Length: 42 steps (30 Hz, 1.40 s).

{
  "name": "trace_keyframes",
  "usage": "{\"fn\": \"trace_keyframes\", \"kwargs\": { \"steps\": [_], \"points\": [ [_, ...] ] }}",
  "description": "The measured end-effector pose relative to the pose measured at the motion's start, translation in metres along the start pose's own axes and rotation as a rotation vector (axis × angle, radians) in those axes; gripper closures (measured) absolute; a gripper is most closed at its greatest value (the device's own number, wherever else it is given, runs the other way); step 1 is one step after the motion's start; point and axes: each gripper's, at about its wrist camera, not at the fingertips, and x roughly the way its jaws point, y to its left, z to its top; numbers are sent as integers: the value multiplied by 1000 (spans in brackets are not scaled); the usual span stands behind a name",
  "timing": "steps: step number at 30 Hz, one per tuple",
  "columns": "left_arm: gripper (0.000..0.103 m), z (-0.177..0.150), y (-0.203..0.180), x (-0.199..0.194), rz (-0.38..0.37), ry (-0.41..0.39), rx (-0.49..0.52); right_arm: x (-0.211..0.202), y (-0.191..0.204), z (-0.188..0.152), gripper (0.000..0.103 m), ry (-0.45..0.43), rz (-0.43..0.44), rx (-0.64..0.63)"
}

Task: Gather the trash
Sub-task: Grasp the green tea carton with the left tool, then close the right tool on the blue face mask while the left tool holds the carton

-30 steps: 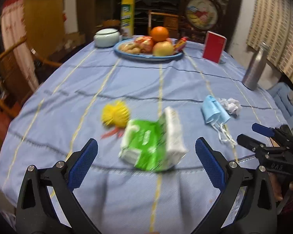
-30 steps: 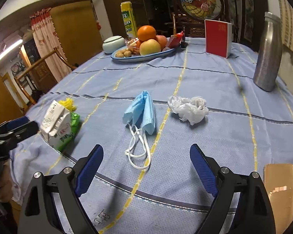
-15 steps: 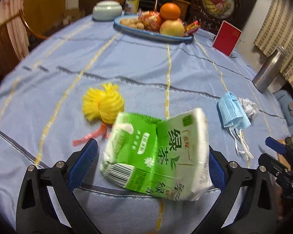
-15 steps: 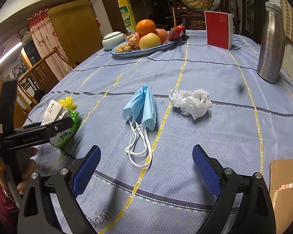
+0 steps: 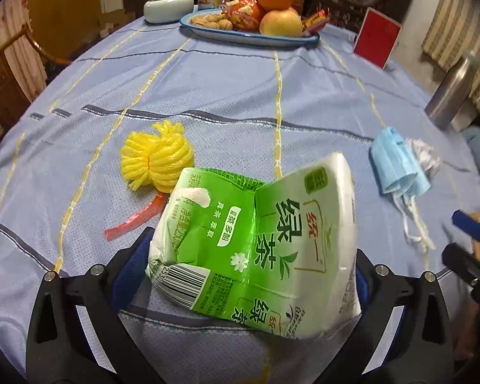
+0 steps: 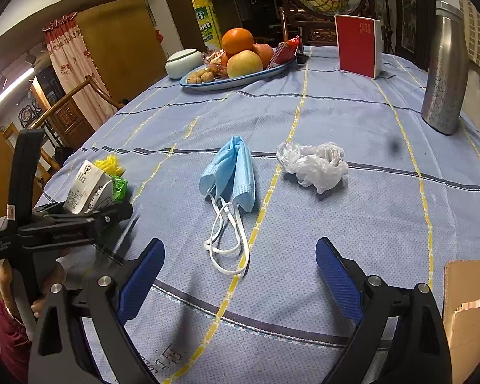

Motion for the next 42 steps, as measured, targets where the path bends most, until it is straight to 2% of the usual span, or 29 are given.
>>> {"fn": "trace_keyframes", "kwargs": {
  "steps": [3,7,15,18,22,30,38,40,42],
  "points": [
    [6,0,-5,3,31,15,27,3,-1,2,9,18,11,10],
    [6,0,-8,5,56,27,48,13,3,11,9,87,46,6],
    [6,0,-6,4,48,26,44,24,18,56,12,41,34,-19],
    [6,0,-4,2,33,21,34,39,15,55,18,53,-20,-18],
    [6,0,-4,2,30,20,32,51,10,49,20,52,-102,-48],
    [6,1,2,-2,-9,8,5,54,18,47,22,39,-104,-89],
    [6,1,5,-3,-27,1,-12,54,15,48,22,43,-65,-54],
    [6,1,6,-4,-34,-1,-16,53,16,48,24,37,-62,-57],
    [6,0,7,-4,-38,-2,-20,54,18,48,31,38,-61,-62]
  ]
}}
